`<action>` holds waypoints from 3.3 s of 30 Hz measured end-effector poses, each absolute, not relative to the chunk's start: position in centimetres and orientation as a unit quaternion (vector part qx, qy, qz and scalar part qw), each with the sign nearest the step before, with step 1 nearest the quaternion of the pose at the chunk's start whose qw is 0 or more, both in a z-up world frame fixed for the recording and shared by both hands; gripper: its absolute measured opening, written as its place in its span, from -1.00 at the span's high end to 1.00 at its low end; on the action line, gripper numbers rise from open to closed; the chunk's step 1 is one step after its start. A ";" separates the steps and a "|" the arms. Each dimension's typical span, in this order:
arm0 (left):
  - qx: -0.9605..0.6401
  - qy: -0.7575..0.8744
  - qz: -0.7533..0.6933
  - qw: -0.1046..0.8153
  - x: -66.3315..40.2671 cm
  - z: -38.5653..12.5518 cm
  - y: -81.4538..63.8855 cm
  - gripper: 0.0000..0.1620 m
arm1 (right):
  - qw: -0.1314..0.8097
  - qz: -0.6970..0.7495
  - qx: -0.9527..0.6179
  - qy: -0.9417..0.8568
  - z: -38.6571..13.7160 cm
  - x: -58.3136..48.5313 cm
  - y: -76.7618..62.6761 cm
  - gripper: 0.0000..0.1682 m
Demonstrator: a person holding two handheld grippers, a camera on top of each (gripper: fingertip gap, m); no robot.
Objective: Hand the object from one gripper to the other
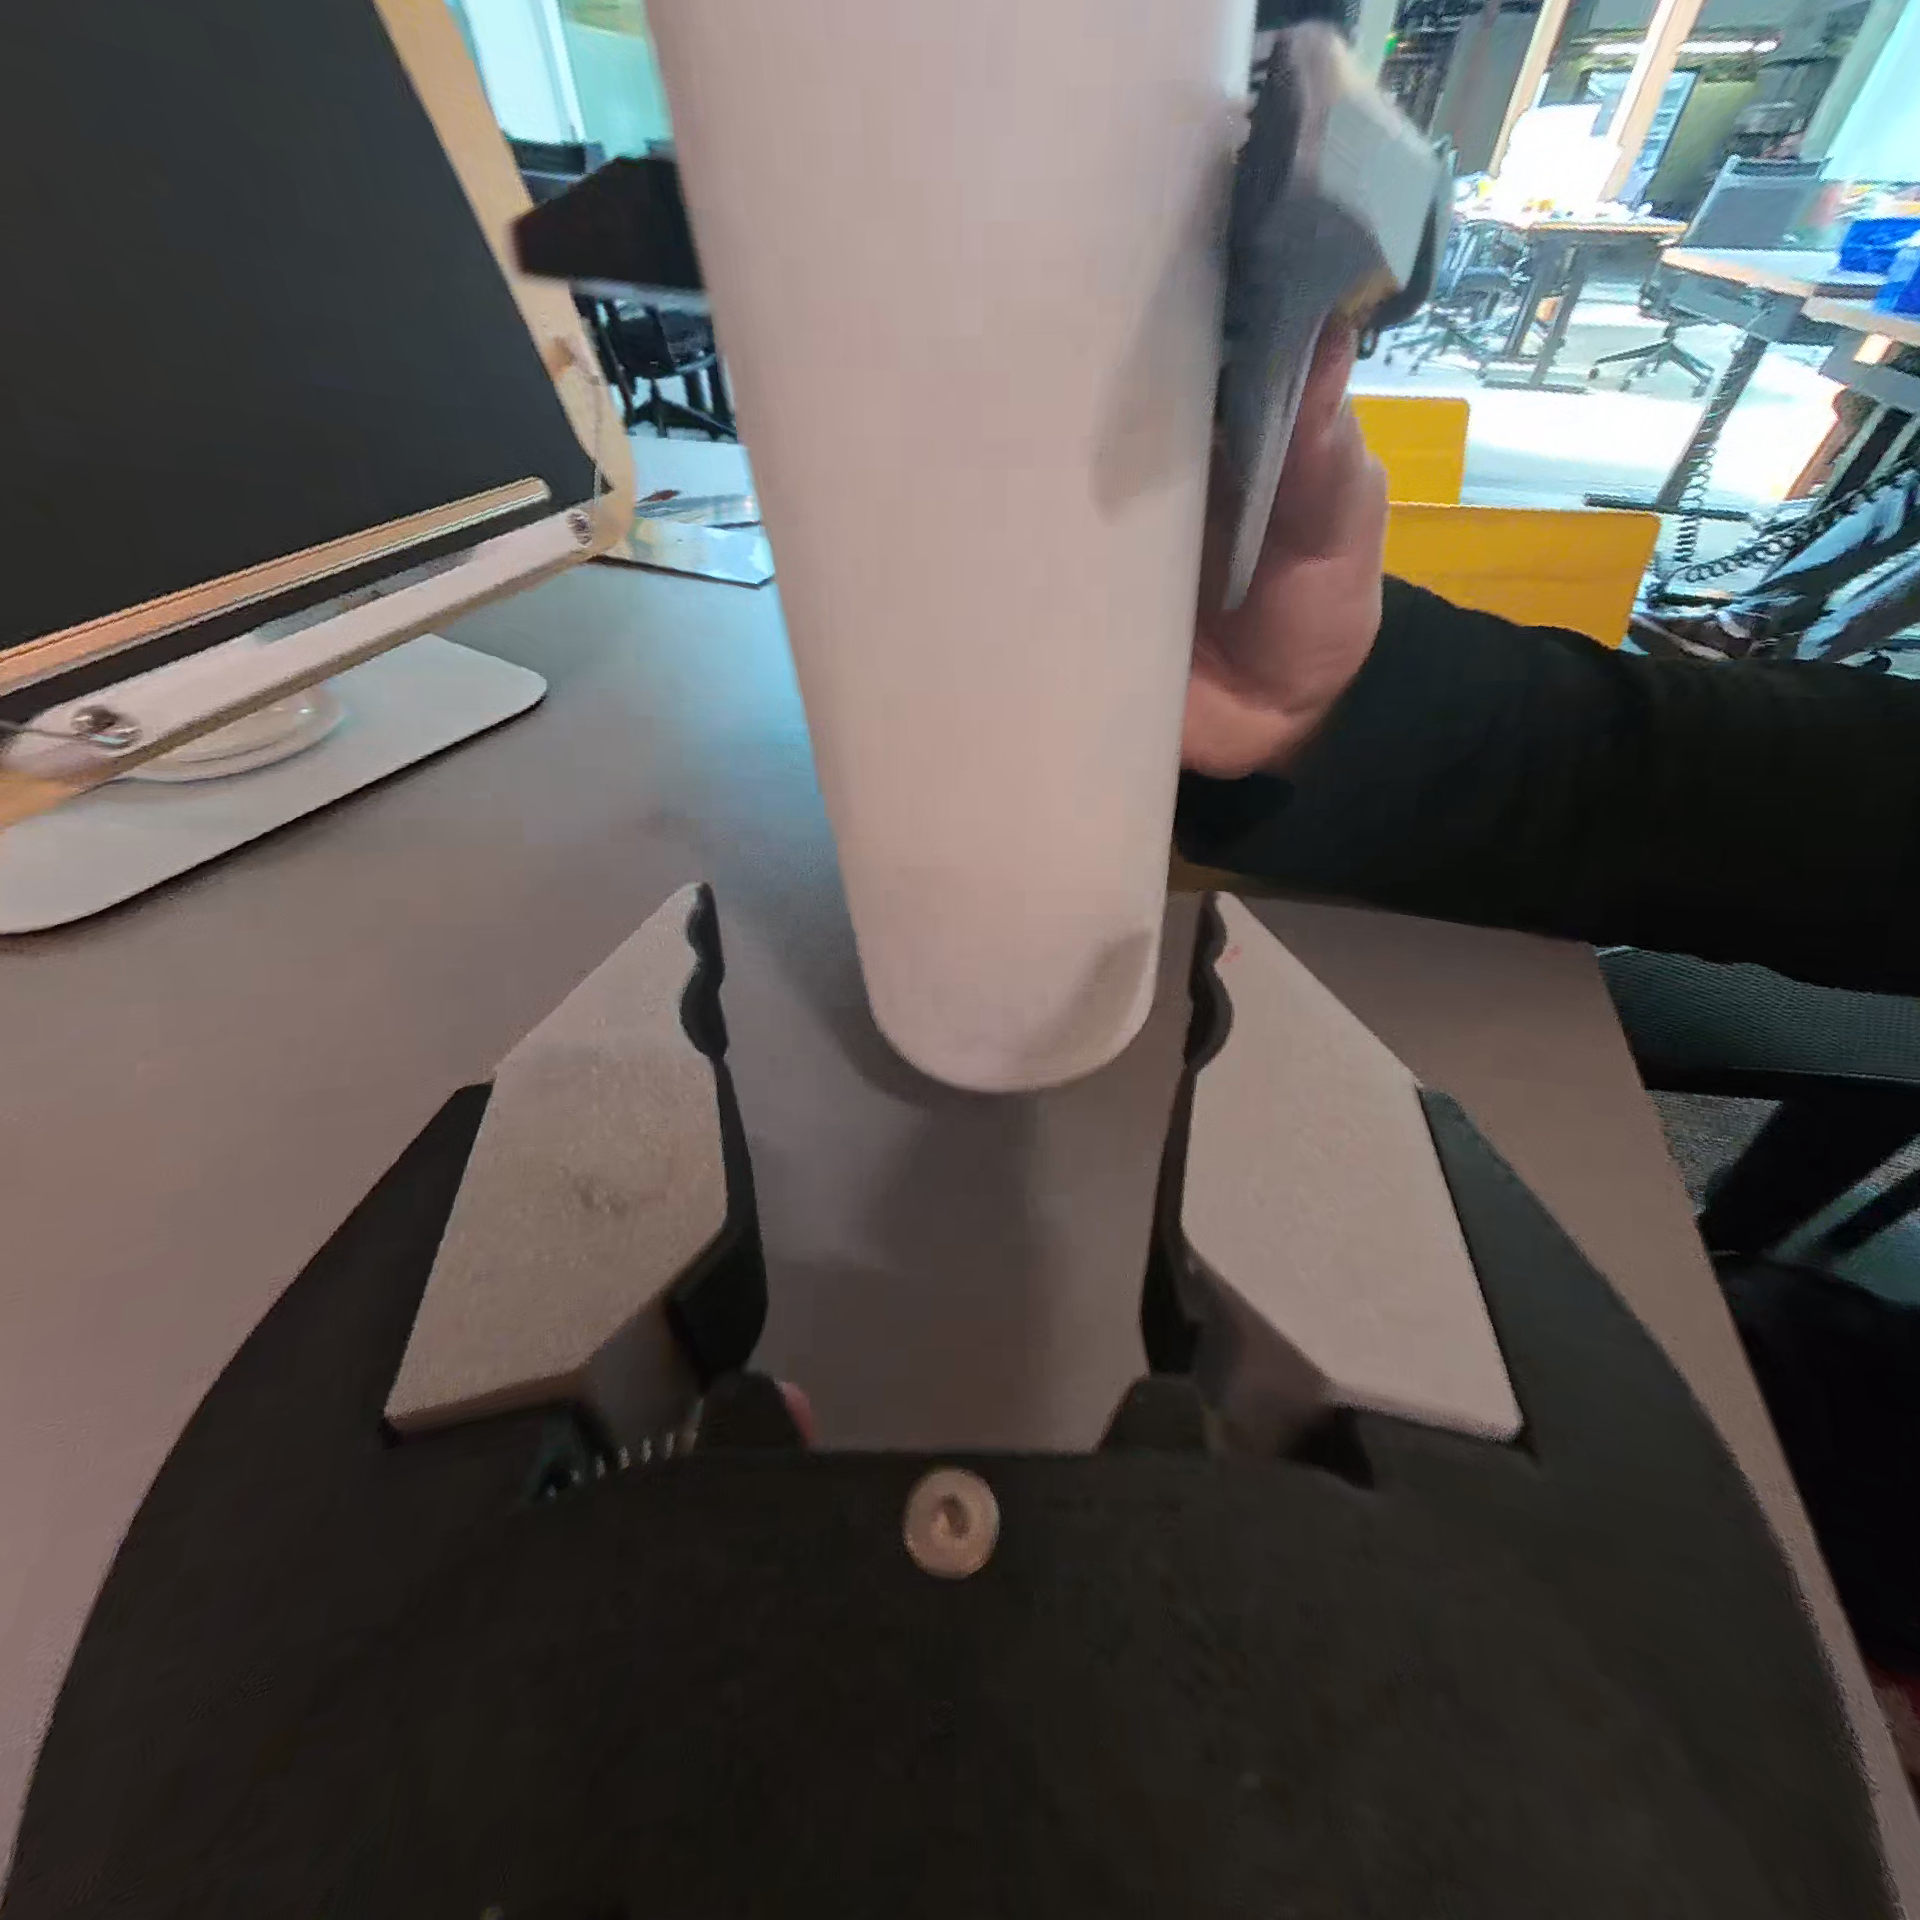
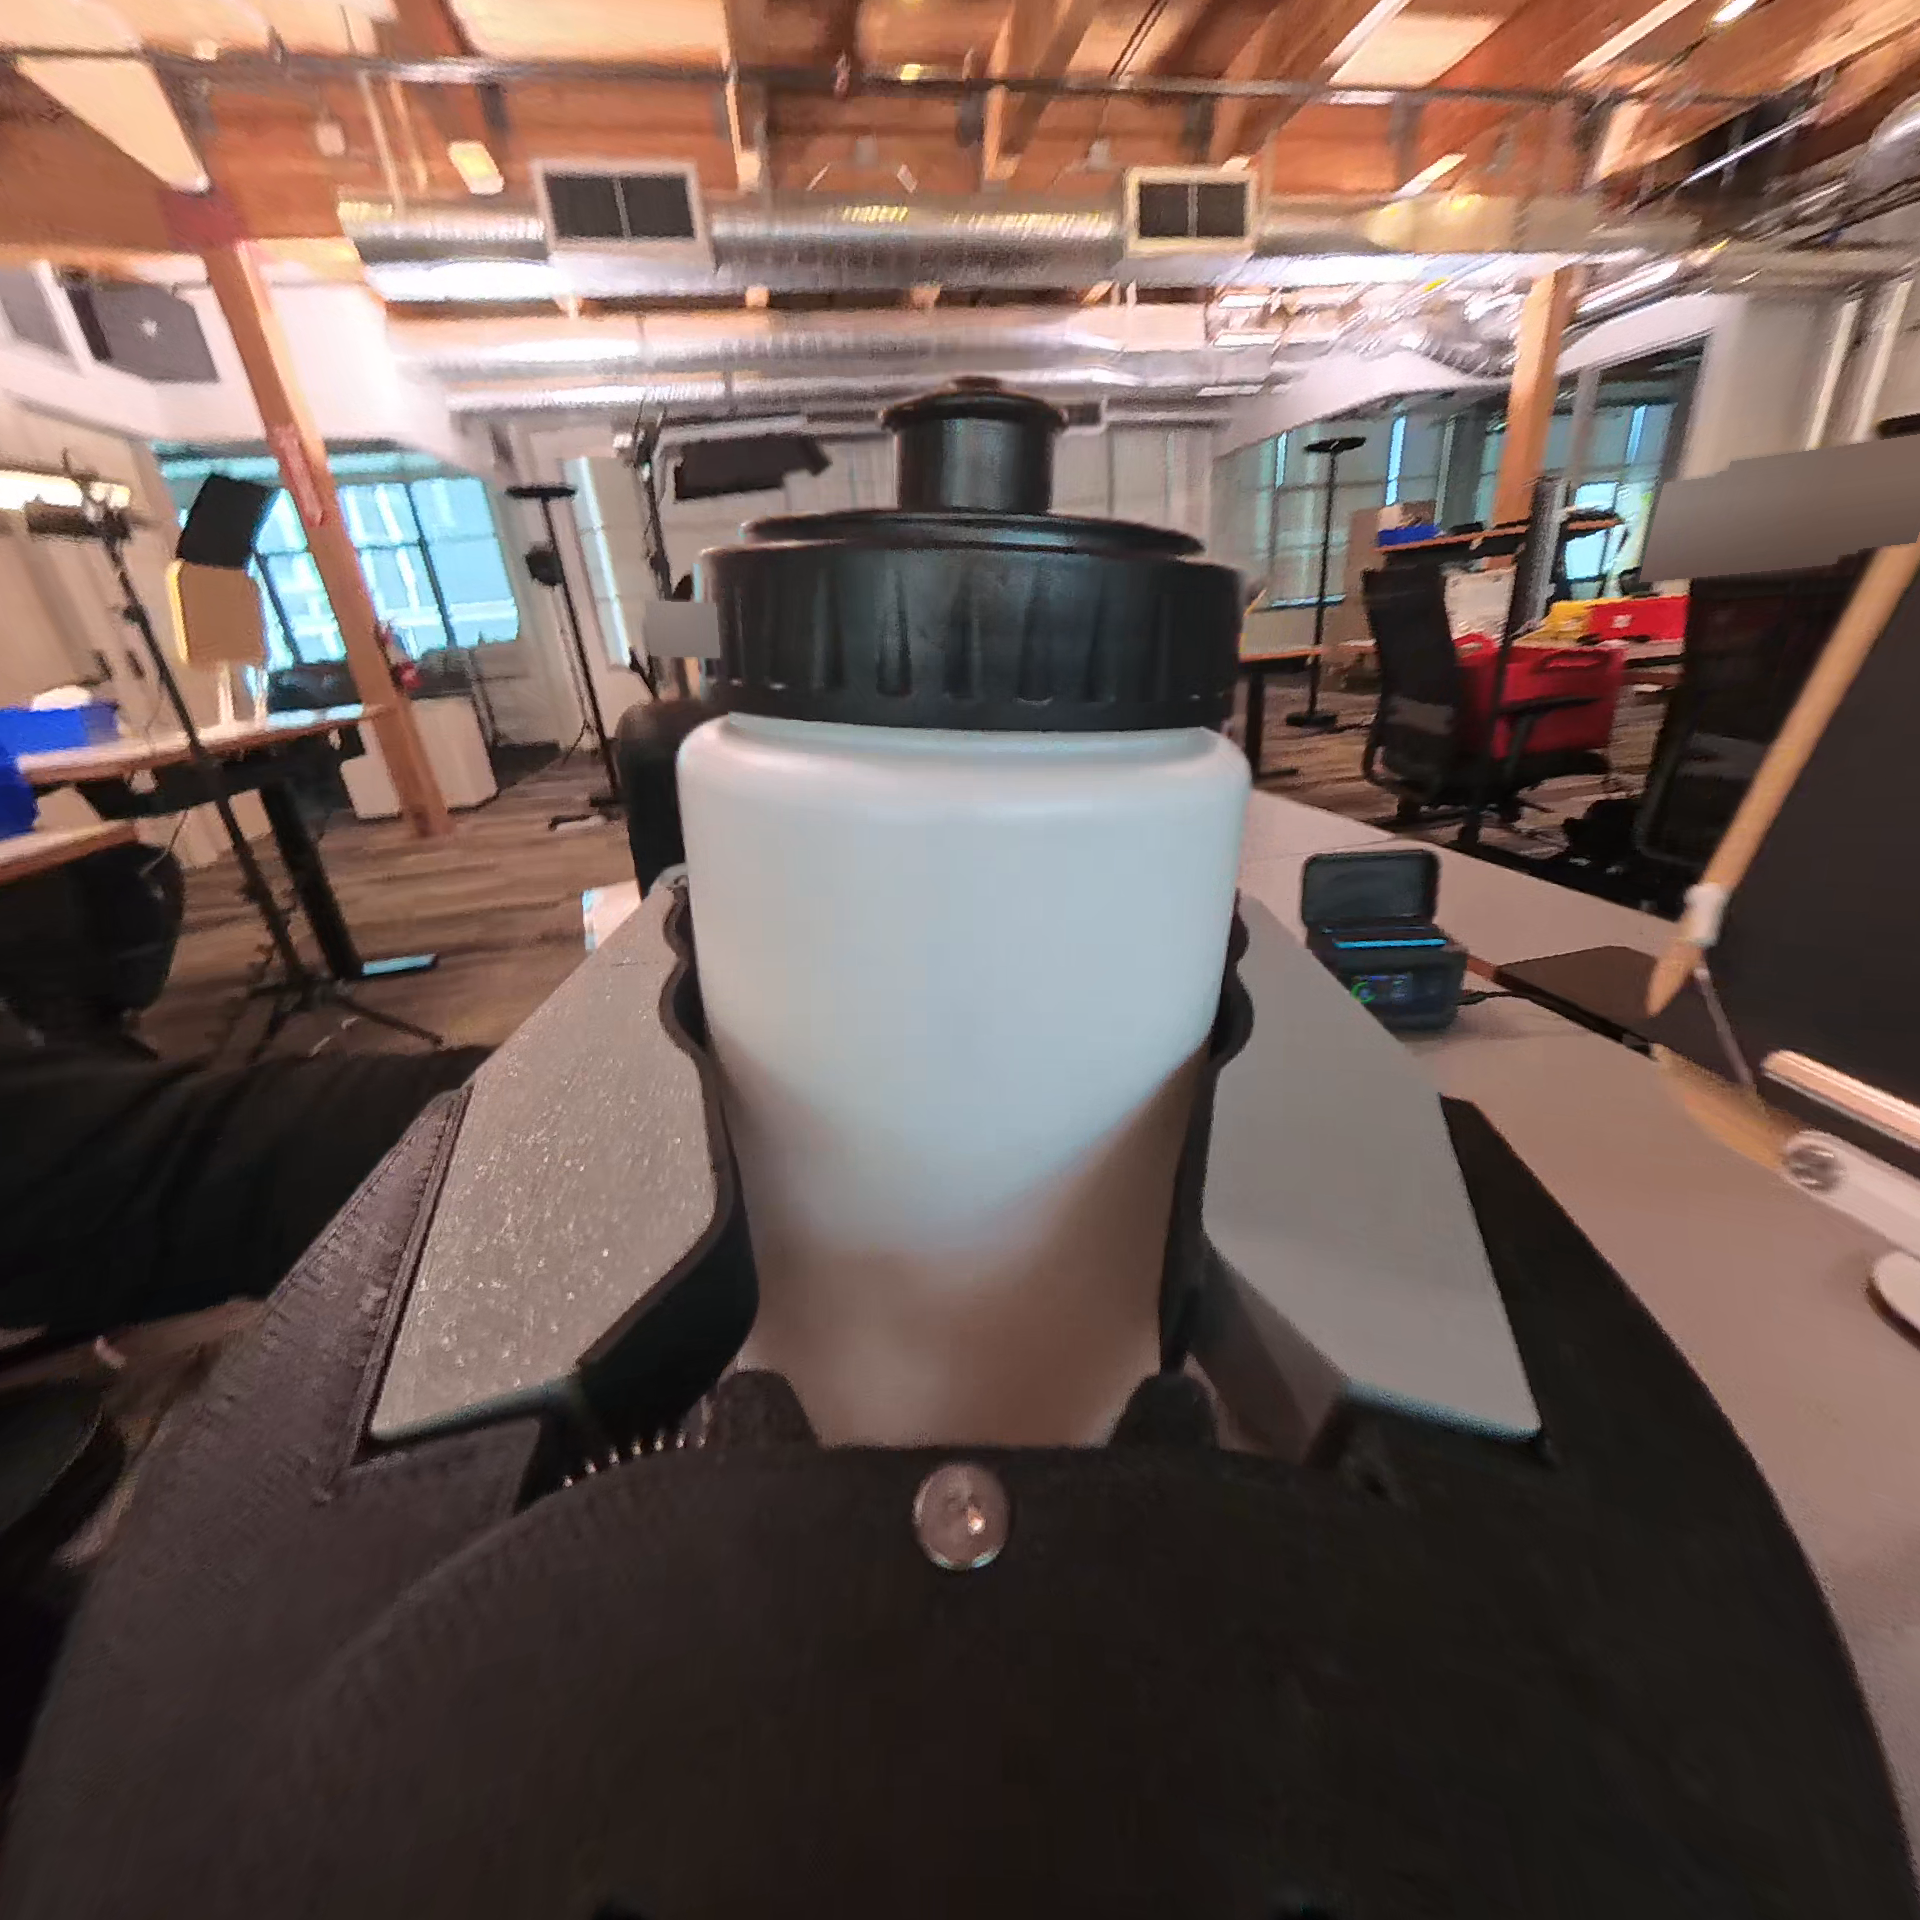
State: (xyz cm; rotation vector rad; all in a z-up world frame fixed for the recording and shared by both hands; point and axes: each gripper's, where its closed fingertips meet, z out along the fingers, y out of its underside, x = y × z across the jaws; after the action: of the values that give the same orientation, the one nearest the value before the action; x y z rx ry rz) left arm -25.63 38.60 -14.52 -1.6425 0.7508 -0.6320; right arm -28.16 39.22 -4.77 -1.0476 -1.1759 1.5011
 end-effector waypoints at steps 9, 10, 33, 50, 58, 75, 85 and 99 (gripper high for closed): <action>-0.689 0.387 -0.222 0.571 -23.1 -15.9 37.9 -0.19 | 0.399 0.597 -0.384 -0.580 -8.3 -31.1 33.1 -0.14; -0.689 0.394 -0.208 0.571 -23.2 -16.0 38.1 -0.19 | 0.403 0.599 -0.382 -0.578 -8.1 -31.0 33.2 -0.15; -0.412 0.434 0.503 0.624 -34.0 -10.0 41.2 -0.21 | 0.024 0.772 -0.474 -0.424 -7.8 -27.5 35.0 -0.27; -0.354 0.456 0.588 0.567 -32.5 -11.4 42.0 -0.17 | -0.111 0.717 -0.536 -0.432 -13.9 -30.2 31.8 -0.13; -0.419 0.395 0.551 0.604 -34.3 -11.1 42.2 -0.07 | -0.087 0.738 -0.532 -0.406 -13.1 -30.2 33.3 -0.10; -0.679 0.223 -0.217 0.665 -32.2 -12.3 40.0 -0.17 | 0.341 0.560 -0.526 -0.541 -10.0 -29.6 39.1 -0.09; -0.623 0.221 -0.349 0.664 -30.0 -9.9 37.8 -0.33 | 0.345 0.451 -0.466 -0.679 -13.5 -30.3 35.1 -0.10; -0.570 0.344 -0.327 0.670 -26.8 -9.5 34.8 -0.26 | 0.311 0.444 -0.425 -0.725 -15.2 -30.5 32.4 -0.01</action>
State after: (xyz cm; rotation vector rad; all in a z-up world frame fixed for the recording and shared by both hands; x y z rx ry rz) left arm -26.79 34.80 -9.51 -1.2848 0.7756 -0.7370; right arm -30.48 32.37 -15.24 -1.1226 -1.9131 1.1717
